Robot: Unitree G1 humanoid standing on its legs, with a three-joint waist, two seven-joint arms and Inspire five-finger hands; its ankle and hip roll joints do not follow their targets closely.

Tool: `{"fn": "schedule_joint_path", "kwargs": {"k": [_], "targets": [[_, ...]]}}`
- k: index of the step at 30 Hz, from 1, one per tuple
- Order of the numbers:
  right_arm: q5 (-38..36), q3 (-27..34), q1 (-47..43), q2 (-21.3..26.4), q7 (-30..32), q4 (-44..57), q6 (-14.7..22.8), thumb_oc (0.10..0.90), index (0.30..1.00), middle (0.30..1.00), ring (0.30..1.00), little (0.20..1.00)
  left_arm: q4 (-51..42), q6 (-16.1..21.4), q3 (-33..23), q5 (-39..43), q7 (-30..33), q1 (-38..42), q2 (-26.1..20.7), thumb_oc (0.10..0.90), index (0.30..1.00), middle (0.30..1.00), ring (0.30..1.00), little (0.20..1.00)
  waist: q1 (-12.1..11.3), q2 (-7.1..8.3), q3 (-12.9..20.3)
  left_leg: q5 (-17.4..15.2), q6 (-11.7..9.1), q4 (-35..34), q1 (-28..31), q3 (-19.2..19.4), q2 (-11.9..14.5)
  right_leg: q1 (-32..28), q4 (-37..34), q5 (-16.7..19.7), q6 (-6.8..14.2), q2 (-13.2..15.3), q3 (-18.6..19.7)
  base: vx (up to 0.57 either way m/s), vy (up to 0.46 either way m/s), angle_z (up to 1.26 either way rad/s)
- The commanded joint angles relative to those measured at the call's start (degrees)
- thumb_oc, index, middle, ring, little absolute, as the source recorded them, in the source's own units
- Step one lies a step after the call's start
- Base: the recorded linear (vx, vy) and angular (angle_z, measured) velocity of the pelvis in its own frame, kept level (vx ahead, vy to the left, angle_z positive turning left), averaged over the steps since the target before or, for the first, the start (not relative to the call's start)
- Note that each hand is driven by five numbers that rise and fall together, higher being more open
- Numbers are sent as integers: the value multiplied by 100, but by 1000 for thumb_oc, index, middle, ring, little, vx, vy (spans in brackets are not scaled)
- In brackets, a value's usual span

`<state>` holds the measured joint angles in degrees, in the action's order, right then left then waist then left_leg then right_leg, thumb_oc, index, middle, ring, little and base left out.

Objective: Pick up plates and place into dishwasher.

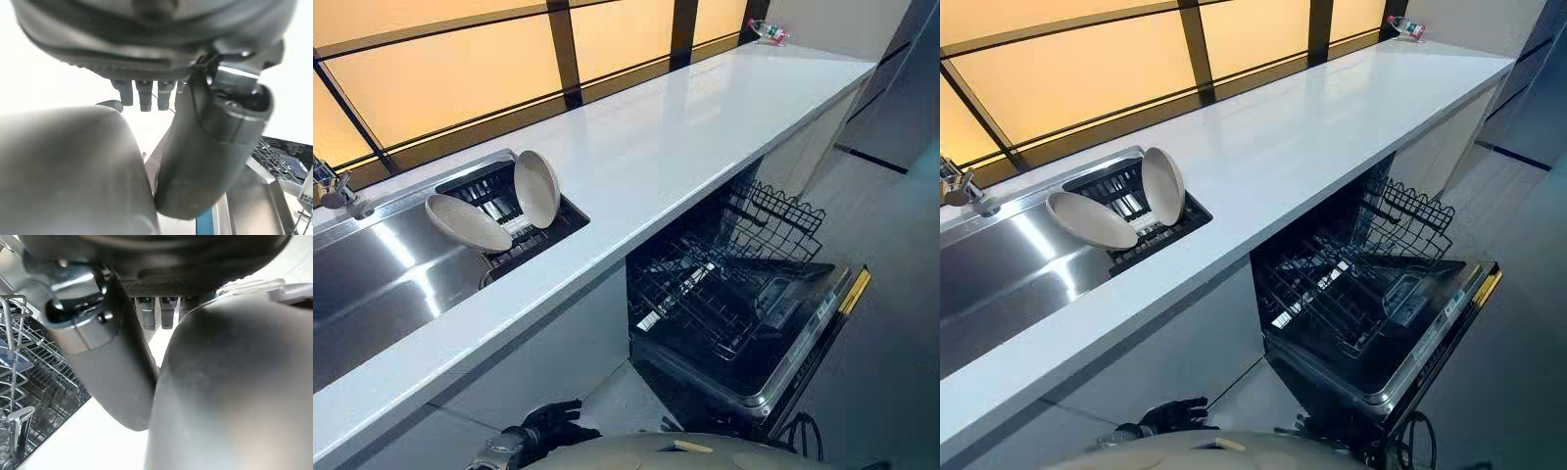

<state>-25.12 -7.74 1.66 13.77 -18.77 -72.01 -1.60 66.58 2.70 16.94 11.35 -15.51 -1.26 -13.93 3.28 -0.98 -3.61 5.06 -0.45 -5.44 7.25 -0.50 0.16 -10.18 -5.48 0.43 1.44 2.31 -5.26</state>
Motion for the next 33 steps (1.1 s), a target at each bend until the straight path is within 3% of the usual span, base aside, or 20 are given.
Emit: {"fn": "schedule_joint_path", "kwargs": {"k": [1, 14, 19, 23, 24, 25, 26, 29, 33], "targets": [[21, -51, -485, 12, -250, -328, -77, 800, 900, 900, 900, 900, 191, 256, -102, 65, -49, 418, 146, 800, 900, 900, 900, 900, -150, -45, -323, -781, 284, 44, 336, 238, -443, 46, 196, -258, 4, -434, -171, 252, -205, 6], [38, -48, -495, 19, -273, -347, -55, 800, 900, 900, 900, 900, 213, 263, -137, 189, -129, 414, 134, 800, 900, 900, 900, 900, -163, -47, -327, -781, 287, 44, 334, 237, -450, 53, 207, -252, 16, -416, -187, 0, 0, 0], [56, -42, -501, 14, -250, -297, -105, 800, 900, 900, 900, 900, 79, 146, -335, 1139, -547, 397, 168, 800, 900, 900, 900, 900, -169, -47, -340, -779, 277, 44, 324, 236, -453, 65, 195, -230, 23, -413, -190, 0, 0, 0], [106, 70, -524, 93, -265, -183, -235, 800, 900, 900, 900, 900, -566, -782, -835, 3080, -1730, 359, 224, 800, 900, 900, 900, 900, -212, -55, -388, -784, 265, 44, 304, 228, -457, 86, 195, -211, 30, -394, -213, 0, 0, 0], [112, 86, -524, 102, -271, -178, -243, 800, 900, 900, 900, 900, -711, -906, -867, 3206, -1833, 345, 228, 800, 900, 900, 900, 900, -221, -56, -393, -786, 266, 44, 302, 229, -456, 89, 196, -209, 29, -391, -220, -25, 10, -3], [145, 156, -520, 146, -287, -127, -296, 800, 900, 900, 900, 900, -1179, -1338, -919, 3706, -2469, 281, 232, 800, 900, 900, 900, 900, -254, -63, -408, -788, 267, 44, 289, 228, -457, 103, 197, -194, 25, -381, -240, 0, 0, 0], [170, 201, -520, 170, -302, -109, -313, 800, 900, 900, 900, 900, -1468, -1507, -912, 3803, -2790, 230, 224, 800, 900, 900, 900, 900, -276, -69, -420, -785, 264, 44, 277, 232, -453, 121, 210, -187, 25, -373, -253, -37, 6, 0], [230, 280, -518, 227, -364, -113, -289, 800, 900, 900, 900, 900, -1962, -1585, -762, 3621, -4047, 102, 168, 800, 900, 900, 900, 900, -317, -81, -447, -783, 272, 44, 256, 223, -441, 152, 227, -166, 30, -366, -260, 0, 0, 0], [346, 280, -481, 267, -462, -137, -207, 800, 900, 900, 900, 900, -2486, -1493, -613, 3130, -5165, 48, 58, 800, 900, 900, 900, 900, -300, -94, -443, -808, 275, 44, 257, 225, -423, 162, 235, -168, 40, -378, -235, -1, 1, -1]]}}
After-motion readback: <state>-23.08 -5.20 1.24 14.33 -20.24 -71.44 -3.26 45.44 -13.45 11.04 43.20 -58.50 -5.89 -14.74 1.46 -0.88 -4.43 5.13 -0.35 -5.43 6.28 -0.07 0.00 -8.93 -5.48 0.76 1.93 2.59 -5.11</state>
